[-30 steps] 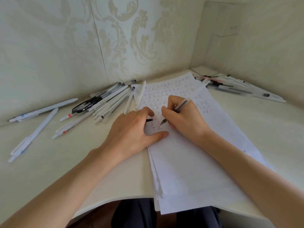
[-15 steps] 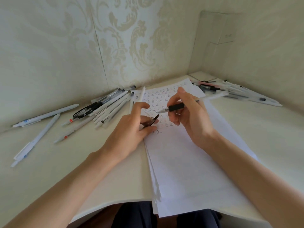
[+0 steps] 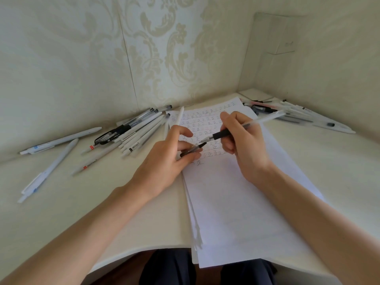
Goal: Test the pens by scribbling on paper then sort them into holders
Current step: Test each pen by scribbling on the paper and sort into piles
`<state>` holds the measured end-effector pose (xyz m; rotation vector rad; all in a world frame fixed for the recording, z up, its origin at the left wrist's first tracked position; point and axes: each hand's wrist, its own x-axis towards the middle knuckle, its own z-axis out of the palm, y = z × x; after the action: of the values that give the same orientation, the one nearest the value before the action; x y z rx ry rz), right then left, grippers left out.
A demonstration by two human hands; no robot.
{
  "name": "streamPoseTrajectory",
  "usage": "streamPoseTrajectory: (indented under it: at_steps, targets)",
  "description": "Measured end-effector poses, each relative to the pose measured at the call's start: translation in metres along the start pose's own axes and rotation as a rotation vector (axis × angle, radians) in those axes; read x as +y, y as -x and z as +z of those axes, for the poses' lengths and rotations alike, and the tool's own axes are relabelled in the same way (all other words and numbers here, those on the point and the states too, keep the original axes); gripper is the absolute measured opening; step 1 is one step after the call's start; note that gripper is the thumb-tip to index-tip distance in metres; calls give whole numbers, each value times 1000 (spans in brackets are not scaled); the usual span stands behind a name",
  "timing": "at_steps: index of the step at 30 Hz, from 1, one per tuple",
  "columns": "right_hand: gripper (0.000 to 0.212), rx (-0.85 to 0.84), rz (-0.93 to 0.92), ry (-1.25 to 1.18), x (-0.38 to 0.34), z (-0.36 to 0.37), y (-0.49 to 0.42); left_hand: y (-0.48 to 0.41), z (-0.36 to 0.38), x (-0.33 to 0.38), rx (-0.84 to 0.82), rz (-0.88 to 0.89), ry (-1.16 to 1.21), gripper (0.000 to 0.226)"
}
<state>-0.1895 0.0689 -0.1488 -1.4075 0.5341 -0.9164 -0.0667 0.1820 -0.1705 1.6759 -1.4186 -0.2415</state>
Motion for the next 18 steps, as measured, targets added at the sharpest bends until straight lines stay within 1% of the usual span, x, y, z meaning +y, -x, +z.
streamPoseTrajectory:
  at_steps: [4, 7, 11, 13, 18]
  targets:
    - [32, -82, 0, 104, 3, 3, 2, 0, 2, -1, 5, 29, -7, 30]
    - [33, -131, 4, 107, 5, 5, 3, 0, 1, -4, 55, 68, -12, 18]
    - [37, -102, 7, 59, 7, 9, 3, 1, -1, -6, 53, 150, -86, 24]
    - [39, -101, -1, 48, 7, 12, 2, 0, -1, -5, 48, 188, -91, 22]
    - [37, -188, -8, 82, 6, 9, 2, 2, -1, -1, 33, 180, -55, 24]
